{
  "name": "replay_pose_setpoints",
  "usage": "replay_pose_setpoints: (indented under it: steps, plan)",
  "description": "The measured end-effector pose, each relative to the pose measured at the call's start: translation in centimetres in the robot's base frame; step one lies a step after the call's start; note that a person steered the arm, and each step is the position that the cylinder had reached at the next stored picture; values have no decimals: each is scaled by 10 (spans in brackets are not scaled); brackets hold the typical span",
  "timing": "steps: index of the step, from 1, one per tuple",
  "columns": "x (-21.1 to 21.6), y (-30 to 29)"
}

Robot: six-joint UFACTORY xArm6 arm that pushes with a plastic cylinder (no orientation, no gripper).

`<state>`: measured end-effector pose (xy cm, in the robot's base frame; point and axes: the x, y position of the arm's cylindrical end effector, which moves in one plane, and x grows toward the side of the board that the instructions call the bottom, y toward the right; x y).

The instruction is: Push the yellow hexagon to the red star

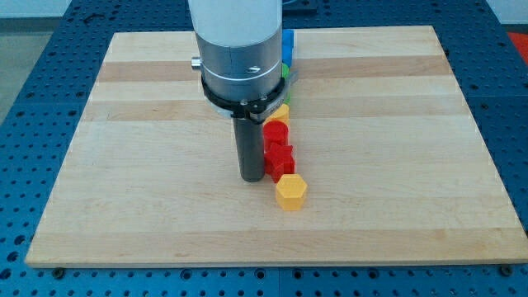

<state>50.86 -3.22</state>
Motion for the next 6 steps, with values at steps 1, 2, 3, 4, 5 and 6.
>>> replay_pose_setpoints:
  steps: [1, 2, 3, 4, 5, 6]
  plan:
    - [5, -7]
    - [42, -21]
    - [85, -22]
    - [100, 16]
    - [94, 65]
    - [58, 66]
